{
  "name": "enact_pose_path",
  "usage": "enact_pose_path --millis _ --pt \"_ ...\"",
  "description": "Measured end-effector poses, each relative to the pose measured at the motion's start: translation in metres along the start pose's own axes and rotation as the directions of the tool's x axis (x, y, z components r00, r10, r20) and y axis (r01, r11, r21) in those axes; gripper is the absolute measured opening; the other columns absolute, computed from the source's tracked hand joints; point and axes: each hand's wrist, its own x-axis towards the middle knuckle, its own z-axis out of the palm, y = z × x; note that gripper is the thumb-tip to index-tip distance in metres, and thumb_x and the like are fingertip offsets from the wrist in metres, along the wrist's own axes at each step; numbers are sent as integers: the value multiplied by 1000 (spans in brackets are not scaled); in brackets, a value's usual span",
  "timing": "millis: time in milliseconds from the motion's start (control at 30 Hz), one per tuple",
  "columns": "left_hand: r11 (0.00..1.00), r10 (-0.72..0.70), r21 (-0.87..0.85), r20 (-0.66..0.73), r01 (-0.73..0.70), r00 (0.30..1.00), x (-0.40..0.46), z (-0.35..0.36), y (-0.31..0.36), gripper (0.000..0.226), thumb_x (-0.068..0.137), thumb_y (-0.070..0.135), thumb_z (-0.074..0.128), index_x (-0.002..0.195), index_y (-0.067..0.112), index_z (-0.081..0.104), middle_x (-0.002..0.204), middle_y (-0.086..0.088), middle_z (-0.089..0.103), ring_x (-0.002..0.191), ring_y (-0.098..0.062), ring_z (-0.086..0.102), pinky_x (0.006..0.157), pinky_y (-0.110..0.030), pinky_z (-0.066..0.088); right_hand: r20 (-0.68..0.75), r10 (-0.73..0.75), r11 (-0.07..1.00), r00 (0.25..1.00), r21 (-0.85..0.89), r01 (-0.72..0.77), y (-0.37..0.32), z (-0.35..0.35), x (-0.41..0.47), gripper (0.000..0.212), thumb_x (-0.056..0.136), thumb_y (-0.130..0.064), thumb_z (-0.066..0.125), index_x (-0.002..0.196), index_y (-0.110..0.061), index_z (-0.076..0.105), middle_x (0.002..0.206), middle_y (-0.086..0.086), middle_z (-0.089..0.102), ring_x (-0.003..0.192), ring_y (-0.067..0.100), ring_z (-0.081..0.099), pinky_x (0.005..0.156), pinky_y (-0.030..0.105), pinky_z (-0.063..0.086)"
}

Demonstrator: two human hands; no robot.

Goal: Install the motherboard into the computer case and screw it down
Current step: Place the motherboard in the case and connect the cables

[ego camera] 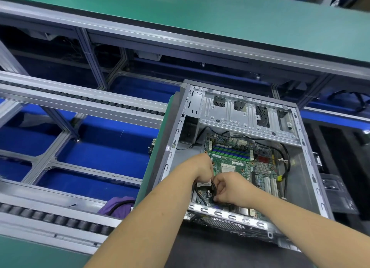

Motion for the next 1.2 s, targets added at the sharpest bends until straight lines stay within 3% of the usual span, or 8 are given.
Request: enact_pose_path --millis 133,200,300,433,633,833,1000,1200 --pt "1000 12 -22 25 -11 1000 2 -1 1 23 87 -1 67 105 11 76 107 -6 72 80 -17 59 69 -26 46 14 -97 942 995 -322 96 1 -6 -4 31 84 -33 82 79 -27 52 77 -8 63 70 11 61 60 25 50" --pt "1000 10 -21 48 -9 999 1 -1 2 27 86 -5 62 102 12 76 104 -6 72 87 -20 62 68 -26 46 55 -251 787 966 -570 237 -4 -9 -7 30 90 -38 73 79 -23 50 76 -6 57 68 15 55 55 27 40" --pt "1000 7 -4 49 -7 999 0 -2 3 36 83 -10 53 92 16 76 82 0 65 70 -15 57 53 -23 46 134 -589 530 797 -681 505 -5 -11 -15 15 82 -22 78 89 -15 68 87 3 64 61 26 61 49 31 46" --pt "1000 -6 -13 36 7 999 -1 -2 3 36 82 -11 53 95 13 76 75 1 62 65 -15 54 49 -22 42 257 -561 401 787 -747 530 -9 -19 -23 13 78 -11 78 90 -15 76 98 5 66 53 25 58 42 29 45" --pt "995 3 -99 36 0 999 0 1 0 30 88 -9 58 97 12 77 68 8 66 57 -12 51 47 -19 41 339 -340 418 877 -781 464 -13 -11 -13 26 94 3 53 118 -6 59 123 11 58 89 36 65 64 43 49" --pt "996 29 -79 -1 -29 1000 3 4 -1 28 89 -6 59 100 14 76 112 -8 70 74 -15 58 58 -26 51 311 -239 522 920 -758 391 -16 -12 -11 21 101 -6 50 113 -3 67 119 10 60 96 32 64 81 48 56" --pt "998 38 -57 -5 -38 999 5 3 -2 26 90 -4 60 102 12 77 110 -8 71 66 -11 54 52 -21 44 290 -212 645 933 -676 357 -12 -10 -10 20 105 -14 51 109 -5 69 117 7 60 95 29 64 84 46 55" --pt "996 51 -75 4 -51 999 5 3 -1 16 90 4 67 101 9 76 104 -8 72 59 -8 52 49 -19 42 248 -184 667 951 -679 307 -11 -12 -10 24 105 -19 50 104 -8 72 113 6 62 94 29 64 82 44 56"
